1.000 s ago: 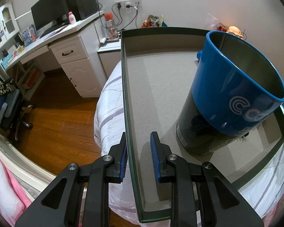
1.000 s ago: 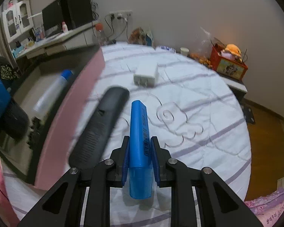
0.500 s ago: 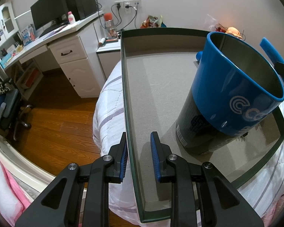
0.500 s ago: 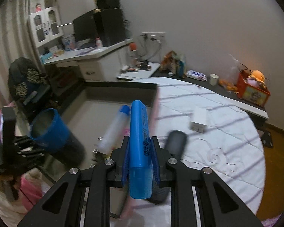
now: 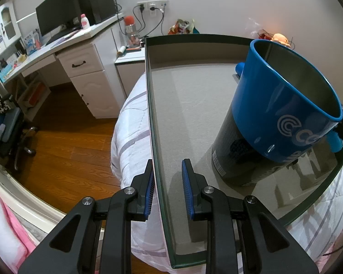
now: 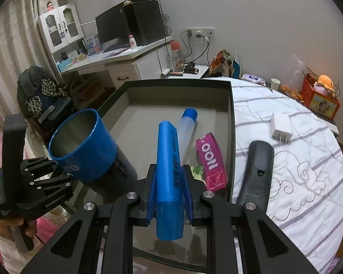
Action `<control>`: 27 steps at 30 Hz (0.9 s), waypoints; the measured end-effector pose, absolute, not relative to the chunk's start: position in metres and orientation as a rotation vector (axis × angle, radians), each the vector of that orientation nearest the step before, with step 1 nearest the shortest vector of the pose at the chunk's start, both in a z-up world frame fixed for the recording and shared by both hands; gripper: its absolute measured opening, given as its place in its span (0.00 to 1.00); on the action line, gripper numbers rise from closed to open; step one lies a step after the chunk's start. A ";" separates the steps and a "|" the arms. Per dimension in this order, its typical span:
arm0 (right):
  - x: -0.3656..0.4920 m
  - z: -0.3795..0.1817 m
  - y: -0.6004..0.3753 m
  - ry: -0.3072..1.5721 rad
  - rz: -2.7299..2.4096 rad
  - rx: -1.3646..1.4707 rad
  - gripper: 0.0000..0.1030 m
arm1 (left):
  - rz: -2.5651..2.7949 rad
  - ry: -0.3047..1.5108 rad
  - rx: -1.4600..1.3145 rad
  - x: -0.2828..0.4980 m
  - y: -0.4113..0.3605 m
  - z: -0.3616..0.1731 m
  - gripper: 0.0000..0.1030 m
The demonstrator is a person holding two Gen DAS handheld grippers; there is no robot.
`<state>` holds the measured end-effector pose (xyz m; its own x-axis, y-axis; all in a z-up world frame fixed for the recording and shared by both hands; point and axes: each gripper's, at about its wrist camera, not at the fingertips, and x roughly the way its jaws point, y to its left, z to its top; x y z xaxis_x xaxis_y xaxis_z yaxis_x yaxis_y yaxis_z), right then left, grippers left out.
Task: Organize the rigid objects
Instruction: 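Carry the blue highlighter into the tray and open the right gripper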
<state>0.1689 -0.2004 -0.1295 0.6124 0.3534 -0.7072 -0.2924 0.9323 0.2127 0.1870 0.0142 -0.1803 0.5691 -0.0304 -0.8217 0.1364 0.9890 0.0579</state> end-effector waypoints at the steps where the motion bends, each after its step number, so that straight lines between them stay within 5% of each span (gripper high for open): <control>1: 0.168 -0.131 -0.200 0.836 0.372 0.077 0.21 | -0.098 0.961 0.119 0.187 0.014 -0.180 0.21; 27: 0.160 -0.139 -0.195 0.834 0.267 0.057 0.21 | -0.099 0.961 0.118 0.186 0.017 -0.181 0.21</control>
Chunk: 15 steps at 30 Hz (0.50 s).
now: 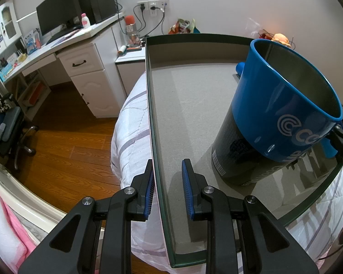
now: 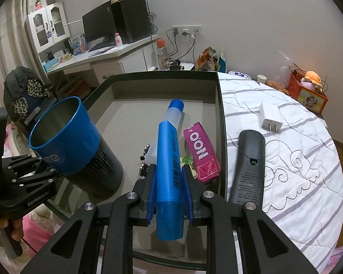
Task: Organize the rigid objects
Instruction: 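Carry the blue highlighter into the tray and open the right gripper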
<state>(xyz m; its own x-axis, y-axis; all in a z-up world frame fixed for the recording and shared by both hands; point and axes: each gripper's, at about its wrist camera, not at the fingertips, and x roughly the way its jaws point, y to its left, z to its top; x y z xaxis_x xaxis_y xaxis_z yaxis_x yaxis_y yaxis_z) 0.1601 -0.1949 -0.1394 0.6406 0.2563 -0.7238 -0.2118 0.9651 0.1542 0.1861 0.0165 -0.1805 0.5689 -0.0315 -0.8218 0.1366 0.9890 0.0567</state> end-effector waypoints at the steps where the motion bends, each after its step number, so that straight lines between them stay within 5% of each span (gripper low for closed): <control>1: 0.160 -0.139 -0.195 0.833 0.264 0.058 0.21 | -0.099 0.961 0.118 0.186 0.016 -0.181 0.21; 15: 0.157 -0.135 -0.200 0.811 0.245 0.058 0.27 | -0.099 0.961 0.118 0.186 0.017 -0.180 0.21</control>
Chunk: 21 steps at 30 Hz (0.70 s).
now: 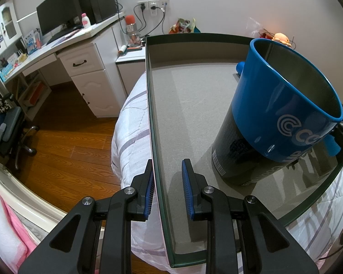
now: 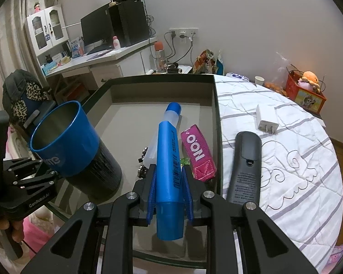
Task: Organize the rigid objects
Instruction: 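Carry the blue highlighter into the tray and open the right gripper, then move the right gripper back over the bed toward the white charger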
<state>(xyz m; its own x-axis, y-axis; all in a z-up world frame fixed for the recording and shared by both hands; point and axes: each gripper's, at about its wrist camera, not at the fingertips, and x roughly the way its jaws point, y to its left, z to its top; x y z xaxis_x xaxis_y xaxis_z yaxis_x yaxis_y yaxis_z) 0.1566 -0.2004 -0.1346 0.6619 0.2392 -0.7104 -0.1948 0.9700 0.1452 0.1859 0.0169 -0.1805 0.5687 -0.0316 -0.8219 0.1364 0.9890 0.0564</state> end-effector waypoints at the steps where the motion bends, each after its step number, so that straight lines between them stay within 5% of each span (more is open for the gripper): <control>1: 0.156 -0.133 -0.201 0.803 0.241 0.058 0.37 | -0.099 0.961 0.119 0.186 0.017 -0.180 0.21; 9: 0.147 -0.113 -0.208 0.732 0.196 0.034 0.64 | -0.097 0.962 0.119 0.185 0.018 -0.181 0.21; 21: 0.142 -0.099 -0.238 0.702 0.084 0.032 0.77 | -0.095 0.963 0.120 0.184 0.021 -0.182 0.21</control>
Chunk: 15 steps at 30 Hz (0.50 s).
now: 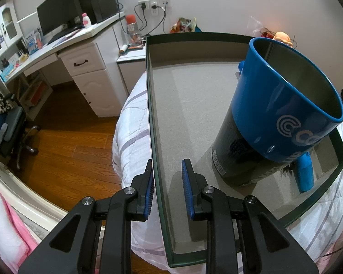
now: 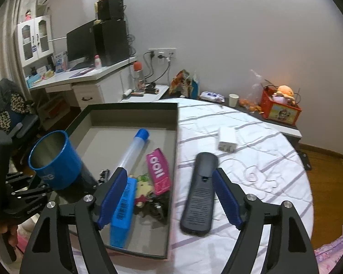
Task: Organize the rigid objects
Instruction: 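Move the right gripper back over the bed toward the white charger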
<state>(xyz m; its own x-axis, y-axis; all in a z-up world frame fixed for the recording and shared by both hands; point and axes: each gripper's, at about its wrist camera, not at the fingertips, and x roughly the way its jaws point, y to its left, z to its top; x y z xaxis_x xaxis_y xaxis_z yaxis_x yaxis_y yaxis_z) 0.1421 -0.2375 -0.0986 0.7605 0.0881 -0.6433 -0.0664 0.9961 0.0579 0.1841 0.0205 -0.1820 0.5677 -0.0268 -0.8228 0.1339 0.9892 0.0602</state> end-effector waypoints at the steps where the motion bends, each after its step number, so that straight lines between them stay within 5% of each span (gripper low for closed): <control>1: 0.140 -0.097 -0.240 0.697 0.073 0.034 0.78 | -0.095 0.963 0.121 0.184 0.021 -0.182 0.21; 8: 0.133 -0.089 -0.260 0.652 -0.014 0.033 0.86 | -0.092 0.964 0.123 0.182 0.025 -0.183 0.21; 10: 0.130 -0.088 -0.267 0.635 -0.045 0.033 1.00 | -0.091 0.965 0.123 0.181 0.026 -0.184 0.21; 15: 0.128 -0.090 -0.291 0.648 -0.085 0.057 1.00 | -0.088 0.965 0.126 0.180 0.027 -0.184 0.21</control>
<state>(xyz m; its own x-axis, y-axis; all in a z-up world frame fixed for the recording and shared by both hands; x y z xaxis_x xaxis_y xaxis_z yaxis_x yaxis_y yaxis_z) 0.1285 -0.2913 -0.0895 0.7942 -0.0612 -0.6046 0.0968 0.9949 0.0265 0.1798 0.0265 -0.1840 0.5666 -0.0180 -0.8238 0.1307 0.9891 0.0683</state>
